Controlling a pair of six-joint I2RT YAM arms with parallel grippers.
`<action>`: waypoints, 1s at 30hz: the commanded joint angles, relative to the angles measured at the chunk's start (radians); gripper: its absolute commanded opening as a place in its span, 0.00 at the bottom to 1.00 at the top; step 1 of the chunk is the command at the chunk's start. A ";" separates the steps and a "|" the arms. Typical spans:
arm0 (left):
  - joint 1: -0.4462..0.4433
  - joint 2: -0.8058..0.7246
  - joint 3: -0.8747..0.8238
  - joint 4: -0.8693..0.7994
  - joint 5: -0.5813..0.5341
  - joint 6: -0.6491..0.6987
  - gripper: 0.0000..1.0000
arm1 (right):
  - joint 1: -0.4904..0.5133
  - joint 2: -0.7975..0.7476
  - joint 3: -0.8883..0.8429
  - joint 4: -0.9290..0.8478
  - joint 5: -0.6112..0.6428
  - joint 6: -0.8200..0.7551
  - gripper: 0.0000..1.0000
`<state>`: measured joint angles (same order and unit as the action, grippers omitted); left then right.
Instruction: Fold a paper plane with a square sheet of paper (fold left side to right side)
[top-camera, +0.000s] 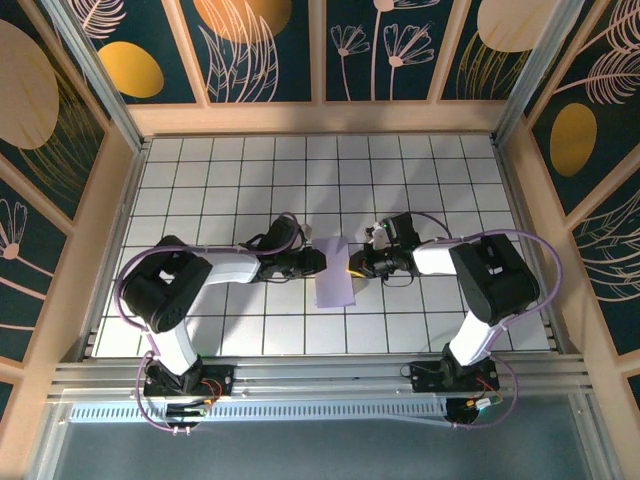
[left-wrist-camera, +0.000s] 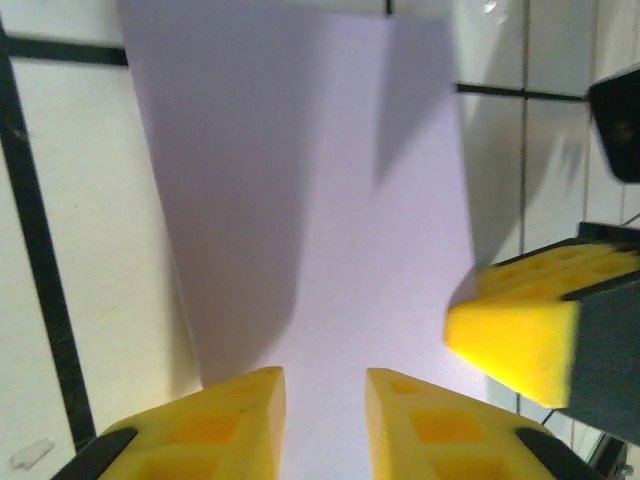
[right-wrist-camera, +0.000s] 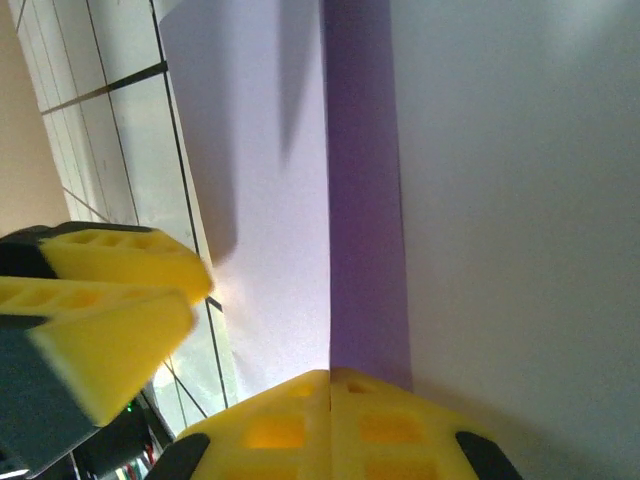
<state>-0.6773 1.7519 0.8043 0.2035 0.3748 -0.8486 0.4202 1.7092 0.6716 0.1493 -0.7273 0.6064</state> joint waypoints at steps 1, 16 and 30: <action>-0.009 -0.110 0.010 -0.055 -0.058 0.076 0.30 | -0.008 -0.025 0.003 -0.011 -0.017 0.000 0.00; -0.380 -0.212 0.118 -0.326 -0.453 0.410 0.47 | -0.040 -0.095 -0.006 0.014 -0.045 0.162 0.00; -0.544 0.051 0.331 -0.513 -0.748 0.433 0.64 | -0.046 -0.098 -0.007 0.006 -0.041 0.160 0.00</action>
<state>-1.2194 1.7744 1.1034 -0.2314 -0.2810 -0.4294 0.3847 1.6348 0.6716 0.1543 -0.7540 0.7586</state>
